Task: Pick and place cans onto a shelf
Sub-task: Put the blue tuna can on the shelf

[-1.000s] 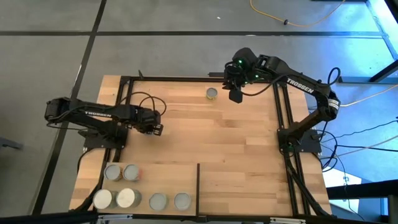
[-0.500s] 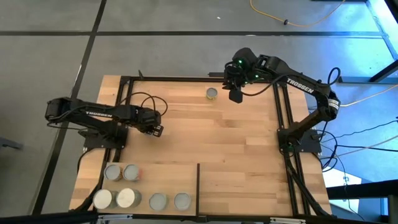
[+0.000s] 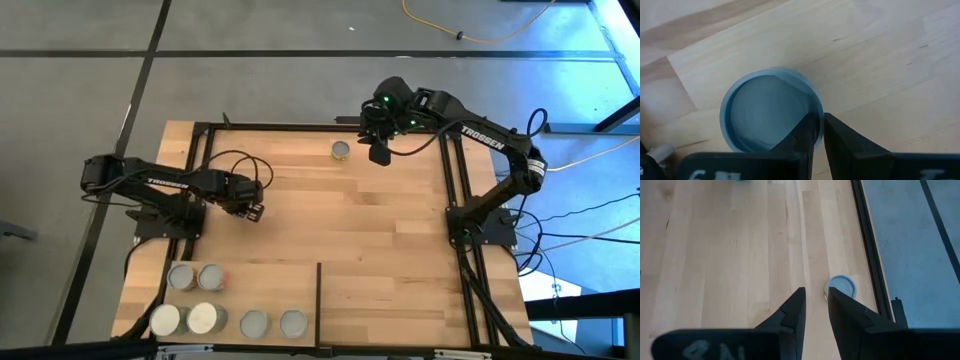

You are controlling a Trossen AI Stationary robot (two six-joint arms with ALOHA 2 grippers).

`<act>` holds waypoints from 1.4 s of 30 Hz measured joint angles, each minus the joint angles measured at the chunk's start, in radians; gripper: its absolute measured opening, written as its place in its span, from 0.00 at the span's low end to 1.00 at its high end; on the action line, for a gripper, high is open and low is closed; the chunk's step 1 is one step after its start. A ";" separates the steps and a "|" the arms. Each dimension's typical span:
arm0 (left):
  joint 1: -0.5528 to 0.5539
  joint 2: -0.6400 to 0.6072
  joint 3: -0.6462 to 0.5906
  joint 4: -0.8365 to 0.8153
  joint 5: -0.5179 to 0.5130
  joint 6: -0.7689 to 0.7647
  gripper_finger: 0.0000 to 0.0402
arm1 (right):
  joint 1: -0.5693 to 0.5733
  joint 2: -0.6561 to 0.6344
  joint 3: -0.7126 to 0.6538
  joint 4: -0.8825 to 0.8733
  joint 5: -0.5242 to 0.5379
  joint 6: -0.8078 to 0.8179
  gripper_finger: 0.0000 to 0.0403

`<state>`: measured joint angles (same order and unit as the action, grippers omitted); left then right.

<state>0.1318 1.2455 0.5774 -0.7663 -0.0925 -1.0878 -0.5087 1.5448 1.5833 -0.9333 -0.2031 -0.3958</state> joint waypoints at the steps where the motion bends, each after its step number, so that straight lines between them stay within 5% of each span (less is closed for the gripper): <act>1: 0.000 0.001 0.000 0.000 0.000 0.000 0.08 | 0.000 0.000 0.000 0.000 0.000 0.000 0.21; 14: 0.001 0.009 0.072 -0.041 0.020 0.049 0.01 | 0.000 0.000 0.000 0.001 0.000 0.000 0.21; 28: -0.060 0.005 0.496 -0.353 0.052 0.189 0.00 | 0.000 0.000 0.000 0.010 0.000 -0.002 0.21; 42: -0.374 0.028 0.928 -0.513 0.088 0.311 0.00 | 0.000 0.000 0.000 0.010 0.000 -0.002 0.21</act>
<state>-0.2424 1.2736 1.5053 -1.2797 -0.0042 -0.7767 -0.5084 1.5448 1.5837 -0.9237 -0.2028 -0.3973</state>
